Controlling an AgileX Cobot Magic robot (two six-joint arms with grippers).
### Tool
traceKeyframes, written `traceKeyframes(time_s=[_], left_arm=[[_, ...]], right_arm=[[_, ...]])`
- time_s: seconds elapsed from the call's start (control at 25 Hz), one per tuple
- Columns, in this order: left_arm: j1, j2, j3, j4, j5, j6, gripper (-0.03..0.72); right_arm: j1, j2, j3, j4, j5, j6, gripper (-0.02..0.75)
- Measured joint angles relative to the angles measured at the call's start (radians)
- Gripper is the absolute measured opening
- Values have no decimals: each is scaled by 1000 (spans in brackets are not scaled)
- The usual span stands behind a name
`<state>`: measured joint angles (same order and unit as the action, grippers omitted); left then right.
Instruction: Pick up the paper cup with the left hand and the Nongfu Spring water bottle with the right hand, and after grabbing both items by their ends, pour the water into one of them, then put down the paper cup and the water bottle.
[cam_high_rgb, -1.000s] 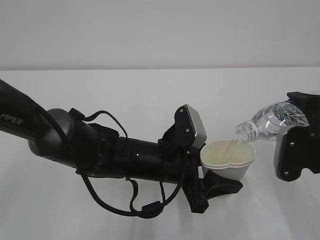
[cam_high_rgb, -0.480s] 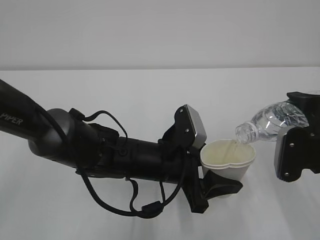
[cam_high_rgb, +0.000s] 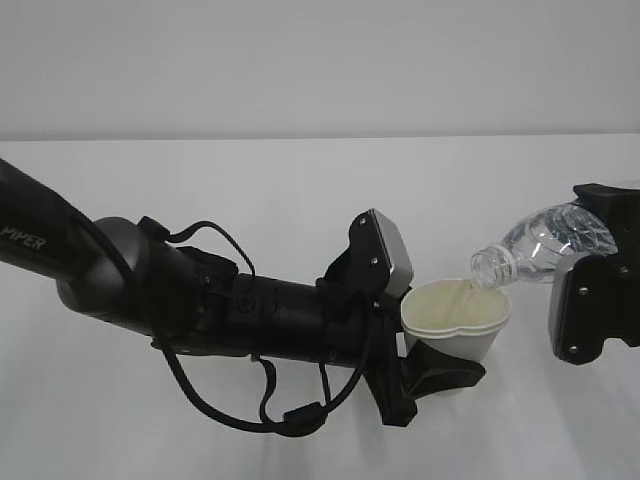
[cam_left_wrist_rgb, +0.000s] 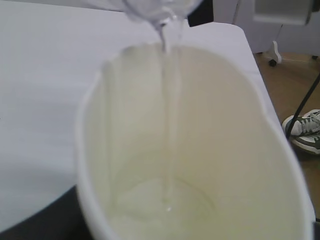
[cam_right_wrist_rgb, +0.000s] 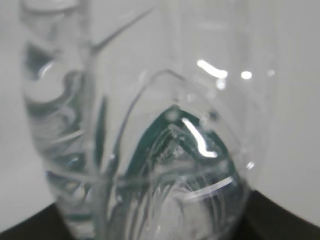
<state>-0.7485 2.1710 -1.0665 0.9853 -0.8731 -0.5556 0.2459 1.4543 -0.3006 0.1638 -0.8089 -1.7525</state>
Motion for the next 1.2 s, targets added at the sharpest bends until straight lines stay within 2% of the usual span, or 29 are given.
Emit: traceKeyframes(time_s=[1.2], left_arm=[[0,0,0,0,0,0,423]], right_arm=[[0,0,0,0,0,-8,396]])
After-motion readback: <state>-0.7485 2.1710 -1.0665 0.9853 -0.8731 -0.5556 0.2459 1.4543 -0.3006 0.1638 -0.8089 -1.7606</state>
